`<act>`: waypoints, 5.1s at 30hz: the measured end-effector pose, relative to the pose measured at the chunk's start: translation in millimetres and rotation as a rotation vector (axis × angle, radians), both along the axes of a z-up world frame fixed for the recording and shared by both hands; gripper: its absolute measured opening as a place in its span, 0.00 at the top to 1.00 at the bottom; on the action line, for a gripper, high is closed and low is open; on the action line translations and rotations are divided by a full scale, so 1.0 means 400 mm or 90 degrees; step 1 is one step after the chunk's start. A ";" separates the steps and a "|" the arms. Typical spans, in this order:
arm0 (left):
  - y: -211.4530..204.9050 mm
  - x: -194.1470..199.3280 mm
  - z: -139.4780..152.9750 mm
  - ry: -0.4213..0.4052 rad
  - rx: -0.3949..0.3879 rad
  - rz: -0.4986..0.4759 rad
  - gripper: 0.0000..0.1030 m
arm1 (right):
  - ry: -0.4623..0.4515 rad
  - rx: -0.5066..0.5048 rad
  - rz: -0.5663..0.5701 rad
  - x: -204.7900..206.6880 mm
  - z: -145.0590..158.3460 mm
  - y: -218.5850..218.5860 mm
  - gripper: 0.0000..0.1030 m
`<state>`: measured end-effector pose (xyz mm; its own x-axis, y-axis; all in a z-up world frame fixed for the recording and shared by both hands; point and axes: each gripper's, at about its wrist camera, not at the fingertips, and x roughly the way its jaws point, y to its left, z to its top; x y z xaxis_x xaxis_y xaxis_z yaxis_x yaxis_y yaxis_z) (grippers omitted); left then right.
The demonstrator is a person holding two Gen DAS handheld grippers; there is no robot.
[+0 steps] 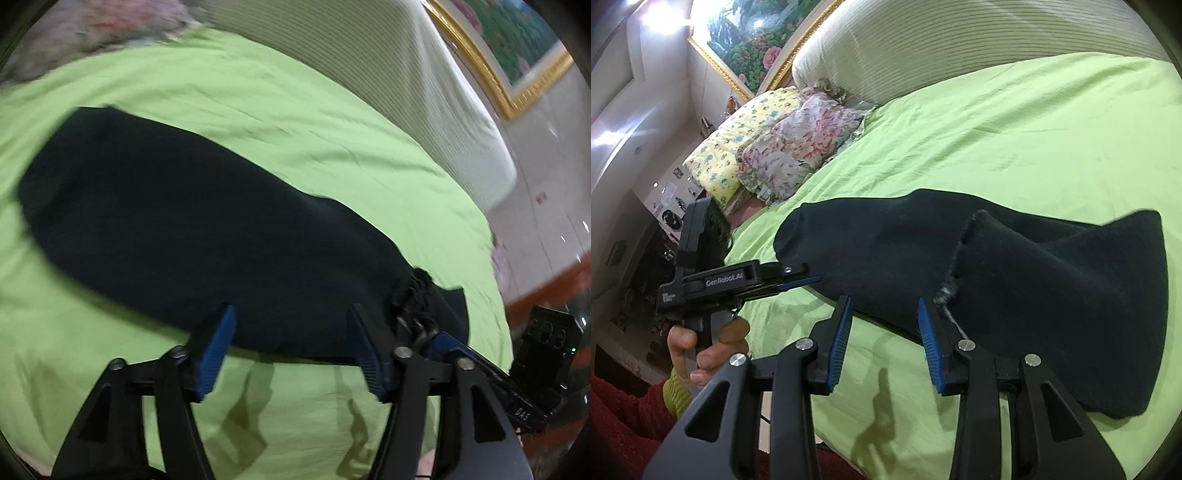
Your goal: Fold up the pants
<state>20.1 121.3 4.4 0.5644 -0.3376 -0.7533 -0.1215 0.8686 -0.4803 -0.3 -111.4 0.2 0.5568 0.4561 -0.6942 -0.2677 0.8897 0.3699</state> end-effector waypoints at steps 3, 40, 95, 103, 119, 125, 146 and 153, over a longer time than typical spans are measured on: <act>0.050 -0.046 0.011 -0.007 0.016 0.053 0.34 | -0.002 -0.001 0.015 0.019 0.005 0.020 0.60; 0.380 -0.047 -0.114 0.034 -0.115 0.295 0.30 | 0.061 -0.098 0.233 0.437 -0.048 0.388 0.54; -0.059 0.042 0.262 -0.171 -0.059 0.027 0.77 | -0.072 0.041 0.298 0.393 0.229 0.066 0.82; -0.304 0.036 0.268 -0.177 -0.024 -0.094 0.77 | -0.084 0.078 0.199 0.301 0.213 -0.126 0.82; -0.550 0.064 0.159 -0.116 0.035 -0.208 0.77 | -0.054 0.116 0.102 0.228 0.100 -0.289 0.82; -0.578 0.085 0.129 -0.103 0.046 -0.232 0.77 | -0.044 0.123 0.076 0.211 0.073 -0.319 0.82; -0.646 0.072 0.056 -0.084 0.058 -0.332 0.35 | -0.031 -0.001 -0.139 0.092 0.081 -0.422 0.76; -0.612 0.059 0.050 -0.069 0.030 -0.330 0.28 | -0.048 0.012 -0.201 0.033 0.100 -0.428 0.56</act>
